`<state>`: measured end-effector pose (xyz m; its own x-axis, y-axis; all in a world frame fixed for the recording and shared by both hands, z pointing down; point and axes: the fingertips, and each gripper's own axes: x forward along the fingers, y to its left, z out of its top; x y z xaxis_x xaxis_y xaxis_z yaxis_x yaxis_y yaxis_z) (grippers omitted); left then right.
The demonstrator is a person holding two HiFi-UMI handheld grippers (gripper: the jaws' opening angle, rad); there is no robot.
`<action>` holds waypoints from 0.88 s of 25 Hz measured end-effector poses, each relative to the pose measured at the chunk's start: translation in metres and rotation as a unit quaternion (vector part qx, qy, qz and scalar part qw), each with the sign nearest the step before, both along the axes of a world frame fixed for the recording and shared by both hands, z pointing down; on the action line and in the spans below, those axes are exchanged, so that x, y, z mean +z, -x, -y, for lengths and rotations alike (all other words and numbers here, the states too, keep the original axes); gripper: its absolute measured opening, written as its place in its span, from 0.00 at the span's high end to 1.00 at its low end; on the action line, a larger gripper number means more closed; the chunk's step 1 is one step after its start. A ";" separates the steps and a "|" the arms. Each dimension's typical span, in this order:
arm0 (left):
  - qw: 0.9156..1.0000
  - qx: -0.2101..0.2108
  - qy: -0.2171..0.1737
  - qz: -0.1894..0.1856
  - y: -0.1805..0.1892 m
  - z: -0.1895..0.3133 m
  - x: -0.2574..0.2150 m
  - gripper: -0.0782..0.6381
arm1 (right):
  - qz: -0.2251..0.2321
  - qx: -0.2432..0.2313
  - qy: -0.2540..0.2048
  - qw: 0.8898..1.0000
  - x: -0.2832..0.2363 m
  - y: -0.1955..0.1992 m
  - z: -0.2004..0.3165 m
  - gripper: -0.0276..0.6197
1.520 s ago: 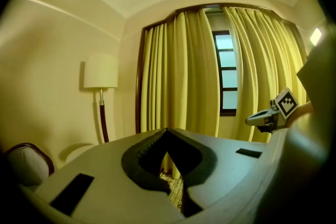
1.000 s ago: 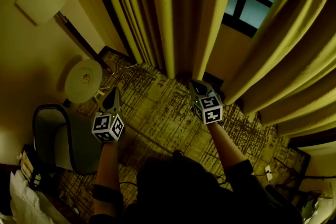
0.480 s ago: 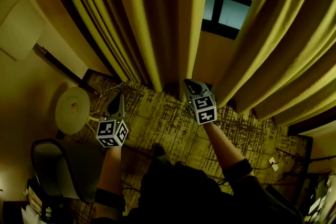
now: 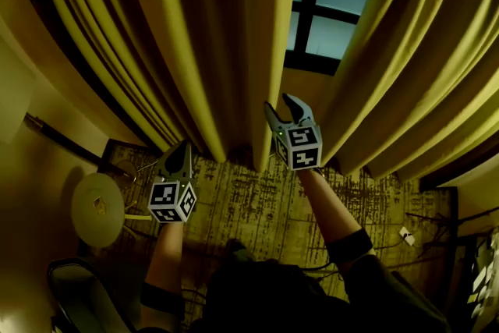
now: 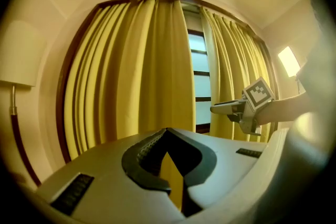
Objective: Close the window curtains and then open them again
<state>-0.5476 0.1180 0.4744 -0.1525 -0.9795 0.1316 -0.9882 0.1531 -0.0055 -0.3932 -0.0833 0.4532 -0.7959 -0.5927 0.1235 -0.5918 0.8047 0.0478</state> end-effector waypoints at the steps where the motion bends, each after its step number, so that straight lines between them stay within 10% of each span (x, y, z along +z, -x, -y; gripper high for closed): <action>1: 1.000 0.007 -0.002 0.002 0.003 0.009 -0.003 0.89 | 0.007 0.010 -0.010 1.000 -0.014 0.005 0.010 0.56; 7: 0.999 0.047 -0.020 0.016 0.023 0.049 -0.029 0.89 | 0.050 0.070 -0.083 0.993 -0.101 0.038 0.062 0.31; 22: 0.994 0.086 -0.056 0.033 0.032 0.147 -0.089 0.89 | 0.075 0.117 -0.197 0.970 -0.260 0.073 0.143 0.30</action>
<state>-0.5797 -0.0288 0.3853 0.0140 -0.9998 0.0146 -0.9979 -0.0149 -0.0631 -0.4667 -0.2266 0.1932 -0.6250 -0.7373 -0.2565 -0.7804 0.5838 0.2237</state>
